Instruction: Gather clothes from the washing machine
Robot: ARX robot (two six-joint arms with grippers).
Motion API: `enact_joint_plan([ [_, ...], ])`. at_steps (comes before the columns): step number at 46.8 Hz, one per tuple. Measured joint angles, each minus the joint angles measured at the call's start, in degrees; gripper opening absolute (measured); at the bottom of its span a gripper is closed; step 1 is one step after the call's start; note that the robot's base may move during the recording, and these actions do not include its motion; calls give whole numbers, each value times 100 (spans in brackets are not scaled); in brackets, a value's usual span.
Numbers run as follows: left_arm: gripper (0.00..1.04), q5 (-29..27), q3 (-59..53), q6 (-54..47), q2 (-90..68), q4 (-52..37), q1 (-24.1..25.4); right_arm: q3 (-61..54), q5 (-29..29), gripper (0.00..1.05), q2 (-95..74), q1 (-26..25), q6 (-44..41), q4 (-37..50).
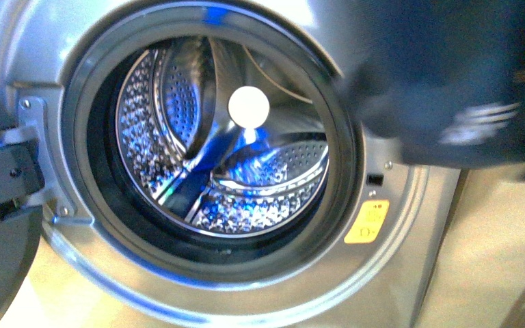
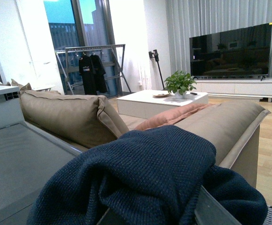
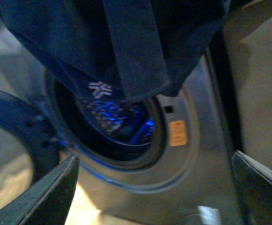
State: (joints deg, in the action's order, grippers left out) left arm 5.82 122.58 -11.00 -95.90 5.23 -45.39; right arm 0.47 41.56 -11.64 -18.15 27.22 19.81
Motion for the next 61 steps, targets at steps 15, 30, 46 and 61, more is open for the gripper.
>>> enact_joint_plan([
  [15,7,13,0,2,0,0,0,1486,2022,97,-3735,-1989,3445,5353],
  [30,7,13,-2,0,0,0,0,1910,1967,97,-4304,-1989,3707,6013],
  [46,7,15,0,0,-2,0,0,4828,1410,97,-5174,-439,1882,2983],
  [61,7,9,0,-2,-4,0,0,4708,1996,97,-5311,-363,3036,4809],
])
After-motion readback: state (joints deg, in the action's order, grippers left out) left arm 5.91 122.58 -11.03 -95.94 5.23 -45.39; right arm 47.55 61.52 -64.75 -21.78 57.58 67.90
